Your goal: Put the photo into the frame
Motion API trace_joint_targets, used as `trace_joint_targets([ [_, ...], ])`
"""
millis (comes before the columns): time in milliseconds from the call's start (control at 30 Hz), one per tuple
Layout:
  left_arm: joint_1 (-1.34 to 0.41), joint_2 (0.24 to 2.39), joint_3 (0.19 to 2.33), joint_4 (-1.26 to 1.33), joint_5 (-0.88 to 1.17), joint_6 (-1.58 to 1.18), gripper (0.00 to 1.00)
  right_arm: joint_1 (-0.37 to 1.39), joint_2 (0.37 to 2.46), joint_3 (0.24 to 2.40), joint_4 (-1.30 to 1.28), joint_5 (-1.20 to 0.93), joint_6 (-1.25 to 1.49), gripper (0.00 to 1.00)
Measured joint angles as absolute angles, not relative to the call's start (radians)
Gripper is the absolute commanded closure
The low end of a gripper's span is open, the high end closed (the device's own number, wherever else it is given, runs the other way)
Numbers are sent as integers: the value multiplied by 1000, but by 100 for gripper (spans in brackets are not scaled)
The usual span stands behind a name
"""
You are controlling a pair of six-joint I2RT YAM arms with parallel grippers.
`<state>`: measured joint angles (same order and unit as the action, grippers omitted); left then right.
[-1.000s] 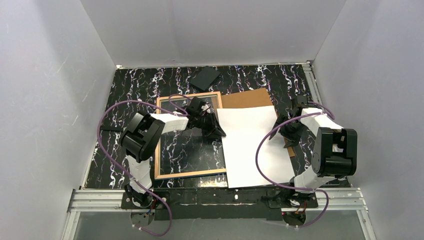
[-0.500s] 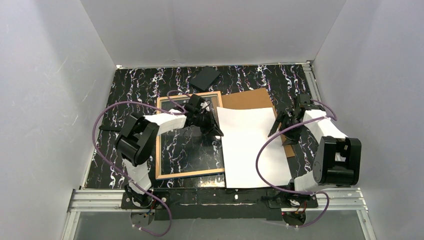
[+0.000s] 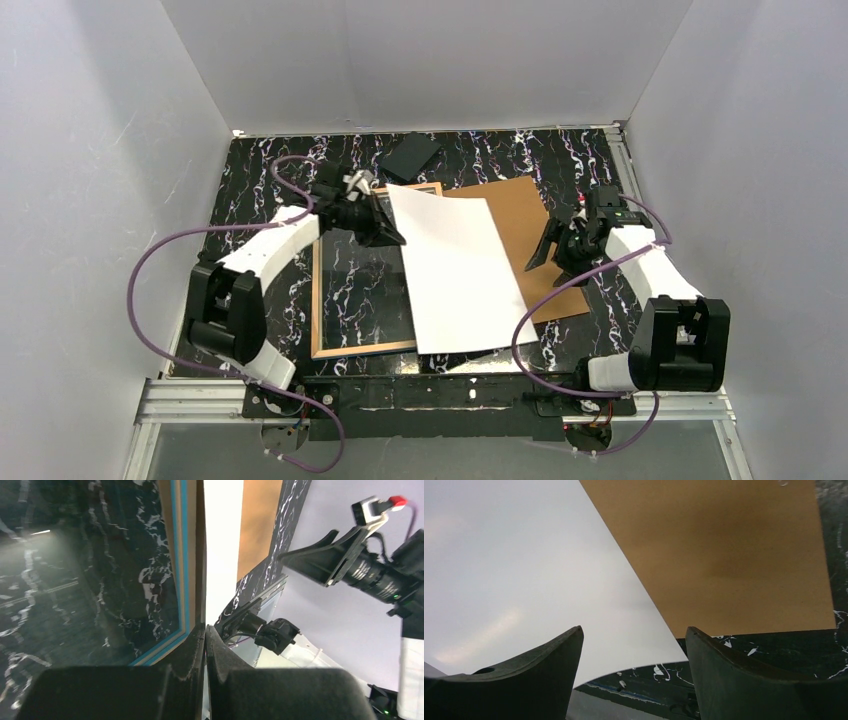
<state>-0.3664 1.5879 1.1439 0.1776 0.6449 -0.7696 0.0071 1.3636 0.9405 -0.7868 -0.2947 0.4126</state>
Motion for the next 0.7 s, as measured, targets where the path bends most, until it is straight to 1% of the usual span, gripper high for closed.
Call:
trace_joint_targets([
  [67, -305, 1562, 1155, 123, 667, -732, 100, 39, 1361, 941, -786, -307, 413, 12],
  [167, -198, 1540, 1185, 27, 720, -671, 100, 94, 1361, 941, -783, -322, 414, 10],
  [367, -12, 1555, 1292, -176, 850, -534, 100, 172, 1361, 941, -776, -335, 418, 10],
  [500, 66, 1585, 1382, -319, 929, -434, 100, 200, 1370, 941, -770, -340, 420, 11],
  [700, 157, 1599, 1411, -465, 979, -331, 100, 231, 1403, 942, -755, -340, 424, 11],
])
